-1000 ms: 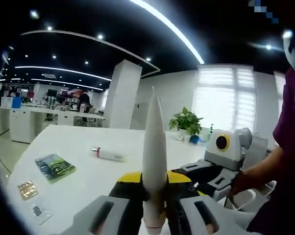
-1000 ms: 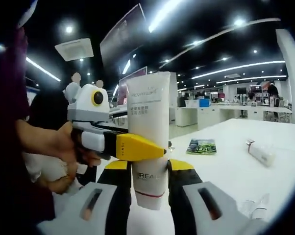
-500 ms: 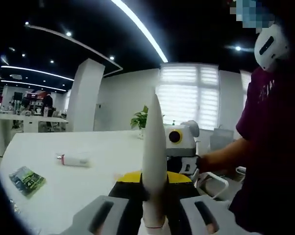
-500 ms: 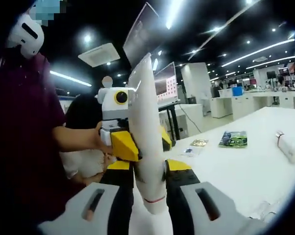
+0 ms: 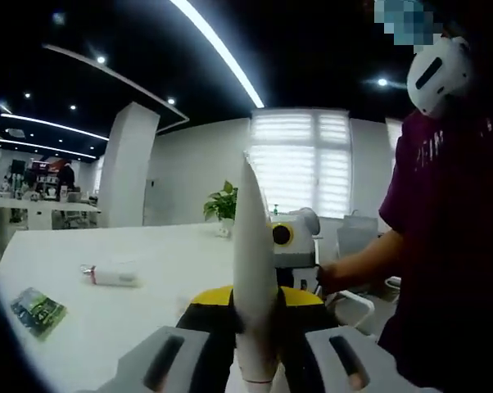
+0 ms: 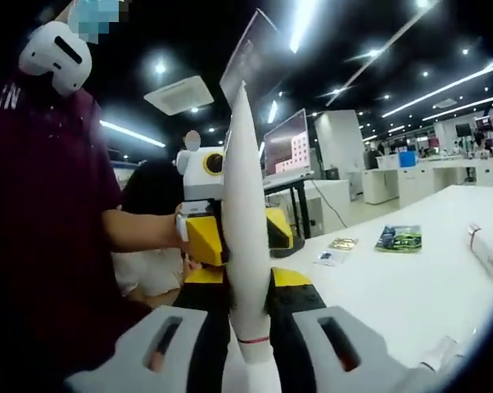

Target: Arrange the skincare products in the storage area until every visible bottle or jar stands upright without overlapping.

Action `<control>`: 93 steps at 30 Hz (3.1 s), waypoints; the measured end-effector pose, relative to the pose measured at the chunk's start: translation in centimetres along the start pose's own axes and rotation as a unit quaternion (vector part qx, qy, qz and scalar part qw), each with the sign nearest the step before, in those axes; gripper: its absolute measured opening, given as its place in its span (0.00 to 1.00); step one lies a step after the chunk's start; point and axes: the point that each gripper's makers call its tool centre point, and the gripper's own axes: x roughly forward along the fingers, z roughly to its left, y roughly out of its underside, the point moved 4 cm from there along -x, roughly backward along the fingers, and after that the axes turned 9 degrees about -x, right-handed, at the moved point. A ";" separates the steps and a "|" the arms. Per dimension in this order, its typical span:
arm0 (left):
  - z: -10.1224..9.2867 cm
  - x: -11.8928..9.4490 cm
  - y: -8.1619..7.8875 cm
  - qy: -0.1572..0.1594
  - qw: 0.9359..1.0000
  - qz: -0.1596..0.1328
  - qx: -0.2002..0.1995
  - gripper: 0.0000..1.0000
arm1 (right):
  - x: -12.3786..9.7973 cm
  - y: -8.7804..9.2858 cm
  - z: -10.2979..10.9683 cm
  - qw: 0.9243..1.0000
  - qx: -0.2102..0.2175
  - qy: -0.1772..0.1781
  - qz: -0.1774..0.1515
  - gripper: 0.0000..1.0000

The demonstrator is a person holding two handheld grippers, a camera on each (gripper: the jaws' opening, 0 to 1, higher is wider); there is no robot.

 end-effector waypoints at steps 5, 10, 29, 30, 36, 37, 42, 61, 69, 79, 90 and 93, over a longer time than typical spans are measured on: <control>-0.2 -0.7 -2.0 0.009 0.998 -0.059 -0.011 0.19 | -0.4 0.6 -0.3 1.000 -0.011 0.009 0.008 0.14; -0.6 -1.1 -2.8 0.019 0.998 -0.063 -0.006 0.16 | -0.7 1.6 -0.1 1.000 -0.010 0.002 0.017 0.14; -1.3 -1.1 -2.1 0.054 0.998 -0.037 0.010 0.05 | -0.3 1.4 1.0 0.998 0.014 -0.046 0.029 0.21; -1.4 -1.1 -2.1 0.057 0.998 -0.037 0.009 0.05 | -0.4 1.2 0.9 0.998 0.014 -0.048 0.027 0.21; -1.6 -1.1 -2.0 0.063 0.997 -0.038 0.006 0.05 | -0.6 0.1 0.9 0.998 0.016 -0.051 0.018 0.21; -1.6 -1.1 -2.0 0.065 0.997 -0.038 0.006 0.05 | -0.6 -0.1 0.9 0.998 0.018 -0.052 0.017 0.20; -1.7 -1.1 -1.9 0.070 0.997 -0.036 0.005 0.05 | -0.6 -0.6 1.1 0.998 0.015 -0.054 0.018 0.19; 1.4 -3.6 -1.7 -0.058 0.993 -0.097 -0.020 0.50 | -2.4 -2.4 -6.6 0.999 -0.027 0.006 0.020 0.11; 1.2 -4.0 0.5 -0.085 0.989 -0.111 -0.054 0.63 | -4.6 -4.5 -14.2 0.996 -0.064 0.053 0.023 0.12; 0.9 -3.4 2.5 -0.093 0.983 -0.127 -0.099 0.63 | -5.2 -2.9 -21.3 0.994 -0.070 0.077 0.028 0.12; 1.7 -4.2 4.1 -0.122 0.980 -0.112 -0.113 0.61 | -4.8 -0.5 -25.5 0.994 -0.063 0.078 0.036 0.12; 1.9 -4.3 4.1 -0.126 0.979 -0.112 -0.115 0.61 | -4.9 0.5 -26.6 0.994 -0.066 0.076 0.053 0.12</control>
